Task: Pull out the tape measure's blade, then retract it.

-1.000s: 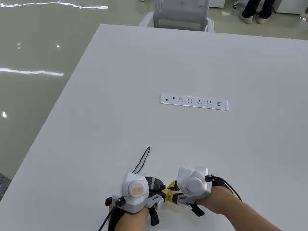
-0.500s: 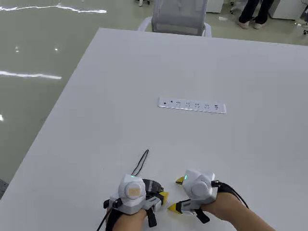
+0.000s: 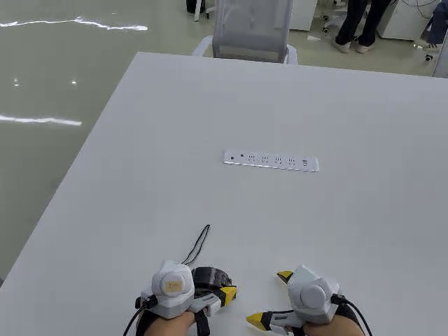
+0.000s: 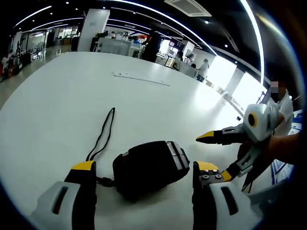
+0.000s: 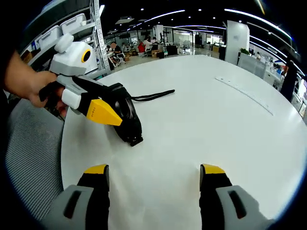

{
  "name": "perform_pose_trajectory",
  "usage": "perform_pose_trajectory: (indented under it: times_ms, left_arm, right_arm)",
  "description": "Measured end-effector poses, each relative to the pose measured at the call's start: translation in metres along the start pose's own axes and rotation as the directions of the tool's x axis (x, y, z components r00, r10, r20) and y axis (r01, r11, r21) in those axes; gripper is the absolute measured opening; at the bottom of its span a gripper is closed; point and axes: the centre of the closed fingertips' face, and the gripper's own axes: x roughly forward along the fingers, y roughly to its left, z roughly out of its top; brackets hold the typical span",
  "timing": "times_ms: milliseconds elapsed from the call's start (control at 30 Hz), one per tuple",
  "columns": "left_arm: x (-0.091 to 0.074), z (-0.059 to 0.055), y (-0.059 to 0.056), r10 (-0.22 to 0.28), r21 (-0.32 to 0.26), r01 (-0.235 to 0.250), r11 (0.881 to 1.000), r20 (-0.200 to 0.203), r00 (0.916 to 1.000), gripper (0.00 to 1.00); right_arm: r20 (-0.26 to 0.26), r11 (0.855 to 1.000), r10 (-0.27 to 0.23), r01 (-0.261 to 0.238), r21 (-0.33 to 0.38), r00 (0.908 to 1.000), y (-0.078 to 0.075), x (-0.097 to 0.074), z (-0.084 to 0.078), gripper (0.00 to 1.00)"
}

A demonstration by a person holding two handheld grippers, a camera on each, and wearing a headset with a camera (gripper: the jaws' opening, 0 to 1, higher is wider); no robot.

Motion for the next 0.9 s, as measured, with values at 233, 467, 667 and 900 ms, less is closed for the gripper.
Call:
perform_pose_trajectory:
  times_ms: [233,467,667,900]
  left_arm:
    - [-0.024,0.000,0.019,0.010,0.084,-0.010,0.996,0.003,0.9999,0.88]
    - [-0.047,-0.002,0.034,-0.019,0.160,0.019,0.987,0.001,0.9998,0.92]
    - [-0.070,0.002,0.047,-0.069,0.164,0.064,0.984,0.024,0.9974,0.99]
    - [-0.090,-0.008,0.070,-0.058,0.166,0.057,0.984,0.003,0.9983,0.99]
  right_arm:
    - [0.039,0.996,-0.078,0.076,0.055,0.9962,-0.010,-0.024,-0.007,0.82]
    - [0.069,0.990,-0.124,0.118,0.078,0.9899,-0.019,-0.048,-0.010,0.85]
    - [0.111,0.985,-0.158,0.150,0.081,0.9812,-0.021,-0.067,-0.008,0.93]
    - [0.113,0.980,-0.186,0.176,0.094,0.9761,-0.018,-0.082,-0.017,0.97]
